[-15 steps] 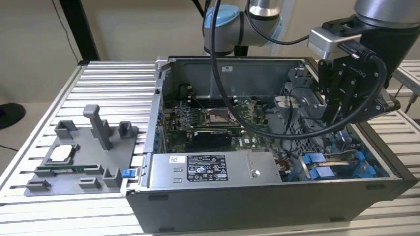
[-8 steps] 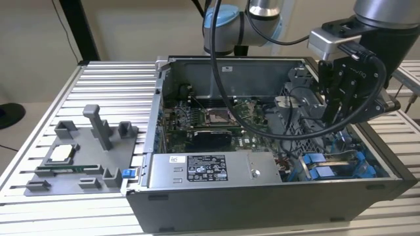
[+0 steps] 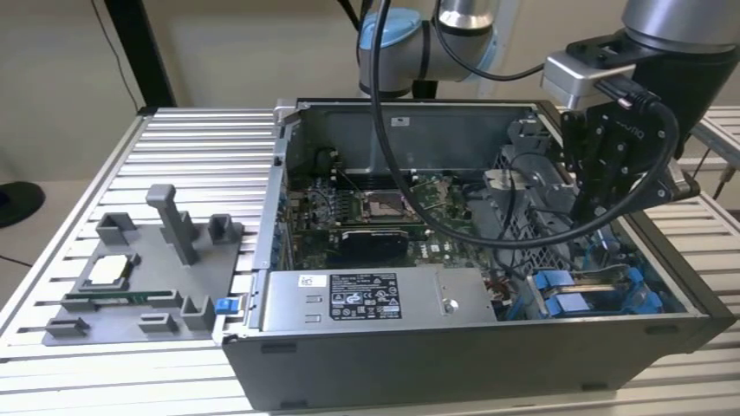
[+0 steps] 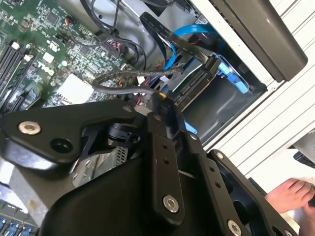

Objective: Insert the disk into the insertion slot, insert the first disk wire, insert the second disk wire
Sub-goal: 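Insert the first disk wire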

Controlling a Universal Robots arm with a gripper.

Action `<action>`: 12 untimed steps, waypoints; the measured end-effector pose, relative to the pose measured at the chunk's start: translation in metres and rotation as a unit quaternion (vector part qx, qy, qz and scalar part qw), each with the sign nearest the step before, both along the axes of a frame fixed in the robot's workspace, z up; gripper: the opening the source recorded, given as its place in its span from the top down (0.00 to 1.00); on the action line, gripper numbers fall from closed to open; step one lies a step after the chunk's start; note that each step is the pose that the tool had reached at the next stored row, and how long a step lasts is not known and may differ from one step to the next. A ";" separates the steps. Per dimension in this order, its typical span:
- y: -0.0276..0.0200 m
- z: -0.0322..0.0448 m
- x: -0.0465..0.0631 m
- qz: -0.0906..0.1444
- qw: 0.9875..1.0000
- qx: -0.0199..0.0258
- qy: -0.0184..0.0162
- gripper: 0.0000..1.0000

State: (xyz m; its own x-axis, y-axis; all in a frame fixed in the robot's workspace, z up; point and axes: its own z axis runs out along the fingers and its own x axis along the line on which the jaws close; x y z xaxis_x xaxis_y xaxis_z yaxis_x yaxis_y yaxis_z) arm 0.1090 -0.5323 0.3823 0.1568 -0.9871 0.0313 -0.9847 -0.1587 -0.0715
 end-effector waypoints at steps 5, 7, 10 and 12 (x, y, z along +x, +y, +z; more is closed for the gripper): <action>0.0000 -0.0006 0.000 0.000 1.000 0.000 0.000 1.00; 0.0000 -0.0007 0.000 0.000 1.000 0.000 0.000 1.00; 0.0000 -0.0007 0.000 0.000 1.000 0.000 0.000 1.00; 0.0000 -0.0008 0.000 0.000 1.000 0.000 0.000 1.00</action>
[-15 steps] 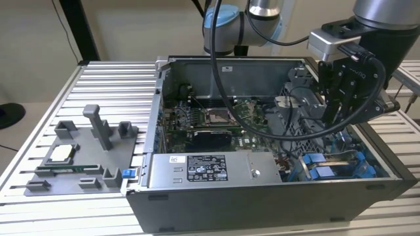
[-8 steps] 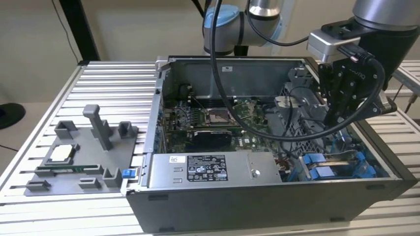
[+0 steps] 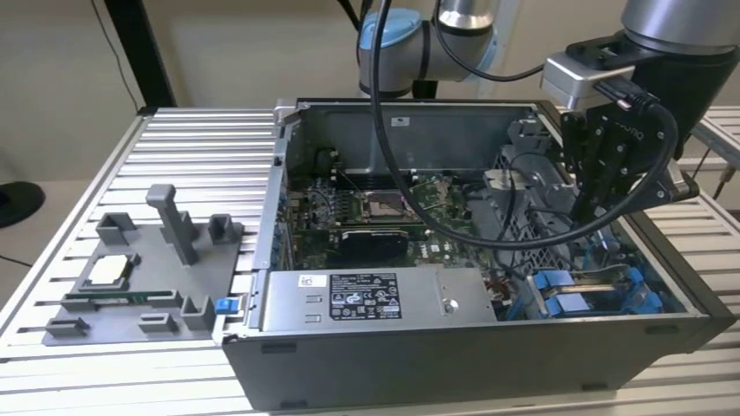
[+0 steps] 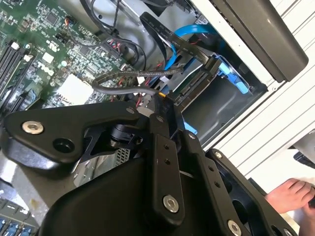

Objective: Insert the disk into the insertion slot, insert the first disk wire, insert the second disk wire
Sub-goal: 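Insert the first disk wire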

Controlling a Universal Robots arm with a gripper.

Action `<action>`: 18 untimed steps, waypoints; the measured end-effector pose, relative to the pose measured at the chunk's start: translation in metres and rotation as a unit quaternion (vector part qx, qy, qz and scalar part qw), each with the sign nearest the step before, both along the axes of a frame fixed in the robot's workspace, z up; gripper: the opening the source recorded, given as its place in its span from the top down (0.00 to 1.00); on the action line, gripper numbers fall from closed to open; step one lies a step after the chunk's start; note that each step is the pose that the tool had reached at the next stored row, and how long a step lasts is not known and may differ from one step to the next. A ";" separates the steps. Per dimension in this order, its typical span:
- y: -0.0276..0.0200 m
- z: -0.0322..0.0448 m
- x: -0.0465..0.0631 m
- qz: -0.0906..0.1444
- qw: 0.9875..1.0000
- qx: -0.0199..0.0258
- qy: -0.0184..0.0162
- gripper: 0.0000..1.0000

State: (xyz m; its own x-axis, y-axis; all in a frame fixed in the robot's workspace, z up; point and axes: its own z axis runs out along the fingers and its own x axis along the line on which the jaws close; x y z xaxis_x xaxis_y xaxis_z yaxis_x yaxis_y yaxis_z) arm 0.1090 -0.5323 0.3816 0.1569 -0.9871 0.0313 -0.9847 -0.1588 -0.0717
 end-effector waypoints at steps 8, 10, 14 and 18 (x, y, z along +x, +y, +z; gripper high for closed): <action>-0.0027 -0.0004 0.001 0.000 1.000 0.000 0.006 1.00; -0.0047 -0.0006 0.001 0.000 1.000 0.000 0.006 1.00; -0.0099 -0.0013 0.002 0.000 1.000 0.000 0.006 1.00; -0.0137 -0.0023 0.002 0.000 1.000 0.000 0.007 1.00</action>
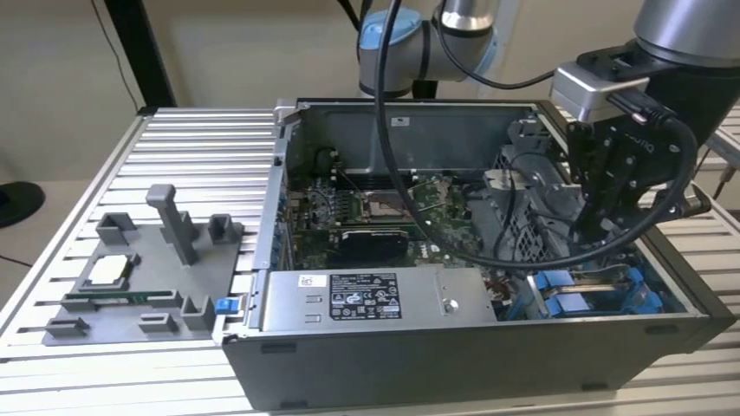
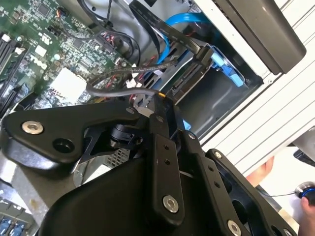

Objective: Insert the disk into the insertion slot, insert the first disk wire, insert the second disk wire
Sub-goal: 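Insert the first disk wire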

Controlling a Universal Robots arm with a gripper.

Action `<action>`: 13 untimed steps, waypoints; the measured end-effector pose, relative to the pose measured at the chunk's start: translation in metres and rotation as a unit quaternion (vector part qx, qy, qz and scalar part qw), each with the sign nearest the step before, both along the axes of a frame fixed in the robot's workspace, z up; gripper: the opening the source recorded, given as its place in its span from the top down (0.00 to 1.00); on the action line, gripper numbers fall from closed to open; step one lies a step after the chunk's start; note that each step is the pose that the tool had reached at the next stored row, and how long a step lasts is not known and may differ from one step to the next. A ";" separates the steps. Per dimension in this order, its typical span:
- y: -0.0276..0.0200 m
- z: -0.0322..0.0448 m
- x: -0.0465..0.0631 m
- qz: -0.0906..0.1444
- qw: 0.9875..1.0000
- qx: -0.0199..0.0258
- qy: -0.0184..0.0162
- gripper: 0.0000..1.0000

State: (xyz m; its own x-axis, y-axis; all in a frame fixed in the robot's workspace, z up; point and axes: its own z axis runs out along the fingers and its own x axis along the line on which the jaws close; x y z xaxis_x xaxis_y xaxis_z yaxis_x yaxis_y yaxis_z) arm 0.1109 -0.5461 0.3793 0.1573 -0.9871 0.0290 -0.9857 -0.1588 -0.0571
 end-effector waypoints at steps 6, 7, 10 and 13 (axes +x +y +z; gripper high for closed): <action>-0.0037 -0.0017 0.000 0.000 1.000 0.000 0.001 1.00; -0.0044 -0.0020 0.001 0.000 1.000 0.000 0.002 1.00; -0.0061 -0.0029 0.001 0.000 1.000 0.000 0.002 1.00; -0.0077 -0.0038 0.001 0.000 1.000 0.000 0.003 1.00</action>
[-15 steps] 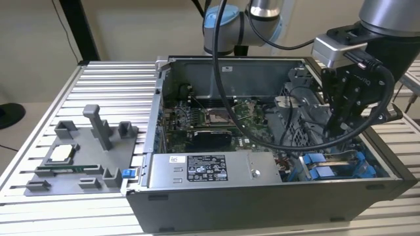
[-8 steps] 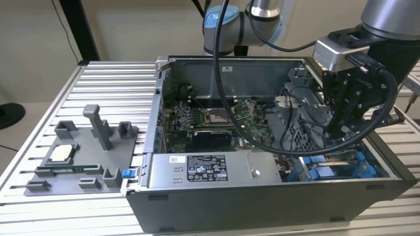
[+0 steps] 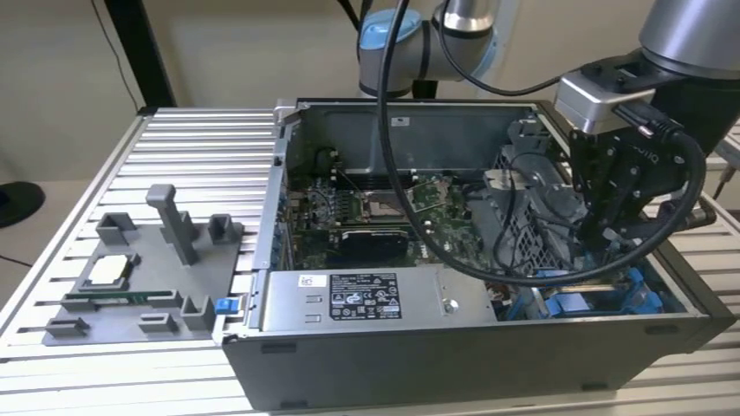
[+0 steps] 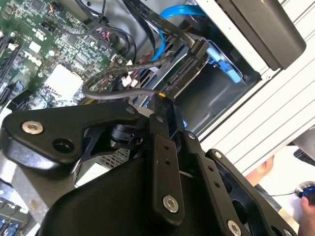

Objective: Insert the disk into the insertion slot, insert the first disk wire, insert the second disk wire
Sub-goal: 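Insert the first disk wire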

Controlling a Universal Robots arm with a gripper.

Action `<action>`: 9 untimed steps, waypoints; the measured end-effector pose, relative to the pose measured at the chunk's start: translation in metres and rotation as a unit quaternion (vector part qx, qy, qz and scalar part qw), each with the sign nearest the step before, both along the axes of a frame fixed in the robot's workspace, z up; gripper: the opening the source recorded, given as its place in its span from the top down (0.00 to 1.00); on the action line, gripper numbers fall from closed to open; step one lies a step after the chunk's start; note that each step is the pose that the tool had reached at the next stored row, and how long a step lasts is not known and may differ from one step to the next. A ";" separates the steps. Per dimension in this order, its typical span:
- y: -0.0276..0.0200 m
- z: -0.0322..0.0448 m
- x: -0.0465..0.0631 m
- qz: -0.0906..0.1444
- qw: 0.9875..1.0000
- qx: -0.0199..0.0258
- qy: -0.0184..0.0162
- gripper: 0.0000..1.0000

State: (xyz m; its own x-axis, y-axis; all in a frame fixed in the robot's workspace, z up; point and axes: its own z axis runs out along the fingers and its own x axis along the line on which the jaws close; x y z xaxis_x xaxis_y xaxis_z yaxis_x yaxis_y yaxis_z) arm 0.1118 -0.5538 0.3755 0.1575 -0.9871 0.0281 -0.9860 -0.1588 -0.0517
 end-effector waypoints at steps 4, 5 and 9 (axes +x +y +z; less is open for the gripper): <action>-0.0024 -0.0013 0.000 0.000 1.000 0.000 0.001 1.00; -0.0030 -0.0016 0.000 0.000 1.000 0.000 0.001 1.00; -0.0053 -0.0027 0.001 0.000 1.000 0.000 0.003 1.00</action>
State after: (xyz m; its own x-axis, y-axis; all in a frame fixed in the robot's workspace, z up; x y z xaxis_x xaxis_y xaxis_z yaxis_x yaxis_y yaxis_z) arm 0.1128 -0.5590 0.3728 0.1577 -0.9871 0.0272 -0.9862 -0.1588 -0.0462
